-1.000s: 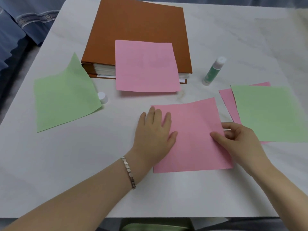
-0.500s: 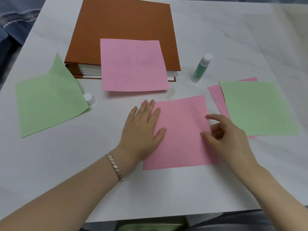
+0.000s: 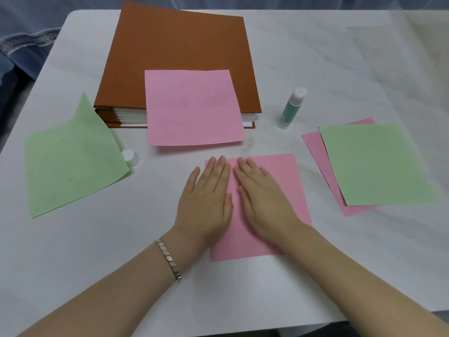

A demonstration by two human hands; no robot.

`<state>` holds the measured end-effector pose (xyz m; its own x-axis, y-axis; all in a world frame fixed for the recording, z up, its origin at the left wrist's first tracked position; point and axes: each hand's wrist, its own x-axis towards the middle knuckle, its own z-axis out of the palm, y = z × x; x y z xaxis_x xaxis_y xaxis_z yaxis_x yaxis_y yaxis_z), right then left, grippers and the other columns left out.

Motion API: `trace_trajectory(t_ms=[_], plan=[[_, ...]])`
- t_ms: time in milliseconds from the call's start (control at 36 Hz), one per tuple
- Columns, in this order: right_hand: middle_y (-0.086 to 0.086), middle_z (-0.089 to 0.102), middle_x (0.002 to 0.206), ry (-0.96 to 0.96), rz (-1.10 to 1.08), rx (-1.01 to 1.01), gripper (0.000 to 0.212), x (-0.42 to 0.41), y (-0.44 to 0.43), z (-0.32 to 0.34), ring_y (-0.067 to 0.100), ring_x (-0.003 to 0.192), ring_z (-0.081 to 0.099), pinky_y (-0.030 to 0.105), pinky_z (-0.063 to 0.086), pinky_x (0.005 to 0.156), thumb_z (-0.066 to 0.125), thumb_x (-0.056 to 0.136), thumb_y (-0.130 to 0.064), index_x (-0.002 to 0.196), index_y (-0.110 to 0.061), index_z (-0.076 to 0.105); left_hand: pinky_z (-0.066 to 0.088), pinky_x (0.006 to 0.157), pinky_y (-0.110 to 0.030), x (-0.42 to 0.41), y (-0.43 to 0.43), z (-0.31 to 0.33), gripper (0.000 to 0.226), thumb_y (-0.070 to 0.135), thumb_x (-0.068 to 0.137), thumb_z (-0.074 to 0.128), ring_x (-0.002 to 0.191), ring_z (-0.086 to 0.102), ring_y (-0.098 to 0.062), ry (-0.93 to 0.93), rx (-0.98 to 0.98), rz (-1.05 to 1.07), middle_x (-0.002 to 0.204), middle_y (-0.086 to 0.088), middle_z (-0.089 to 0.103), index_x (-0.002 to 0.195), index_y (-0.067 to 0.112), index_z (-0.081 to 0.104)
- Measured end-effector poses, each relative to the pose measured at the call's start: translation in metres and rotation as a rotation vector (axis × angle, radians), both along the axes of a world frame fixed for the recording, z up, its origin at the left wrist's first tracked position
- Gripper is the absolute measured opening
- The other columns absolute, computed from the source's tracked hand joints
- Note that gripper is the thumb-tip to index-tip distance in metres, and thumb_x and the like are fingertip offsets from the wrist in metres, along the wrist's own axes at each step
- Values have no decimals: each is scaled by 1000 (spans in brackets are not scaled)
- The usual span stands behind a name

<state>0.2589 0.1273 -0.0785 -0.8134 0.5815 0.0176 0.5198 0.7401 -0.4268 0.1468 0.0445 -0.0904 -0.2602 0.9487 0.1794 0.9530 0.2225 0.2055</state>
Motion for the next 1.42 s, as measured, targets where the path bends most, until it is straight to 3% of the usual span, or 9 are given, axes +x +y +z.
trace_trajectory(t_ms=[194,361,528,639,722,861,1083,1250,1417], plan=[[15,49,137,-43,-57,165,51,1,6,-7,29,127,47,31,17,106,31,89,-22,130,0,50,23,104,-43,0,1,0,55,23,86,31,128,46,-32,2,-29,10,138,-17,48,131,-3,50],[17,42,143,-126,-115,207,54,28,29,-10,30,132,40,31,13,109,27,91,-25,135,2,42,24,103,-45,1,1,1,55,23,85,32,127,46,-31,11,-46,28,138,-16,49,130,-3,51],[13,30,149,-162,-146,209,58,56,44,-8,17,137,19,30,5,112,18,92,-28,141,-2,32,22,104,-47,4,1,3,55,24,86,30,126,48,-33,59,-70,44,136,-17,50,128,-4,52],[14,30,149,-164,-156,201,58,56,44,-11,22,138,23,30,5,111,19,92,-28,141,-1,32,23,102,-48,21,15,2,57,25,83,32,124,50,-35,65,-70,45,133,-21,52,125,-6,55],[16,34,147,-159,-164,216,57,56,44,-12,28,136,31,32,7,110,21,91,-26,139,1,35,23,105,-43,46,32,1,57,28,85,29,128,47,-26,51,-81,-68,136,-14,51,128,1,55],[15,32,148,-175,-167,216,58,56,45,-13,24,137,27,31,6,110,18,91,-27,140,0,34,21,107,-40,59,45,0,56,29,90,26,133,41,-21,5,-88,-134,141,-9,47,134,5,49],[11,23,152,-194,-153,220,62,56,45,-11,17,140,14,30,1,112,11,91,-32,144,-2,25,21,106,-39,-1,18,1,54,27,89,31,127,48,-28,60,-97,-122,138,-13,49,132,1,50],[23,46,137,-205,-231,306,56,46,35,-10,37,128,44,38,13,107,24,89,-24,130,8,46,19,106,-39,-37,1,4,56,32,91,29,129,44,-28,110,-133,-141,141,-12,46,135,2,47],[22,52,133,-128,-147,294,54,8,-7,-16,34,123,50,40,23,107,31,86,-24,126,6,52,20,105,-40,-32,1,3,56,32,89,31,128,47,-28,110,-123,-114,140,-12,48,134,2,49]])
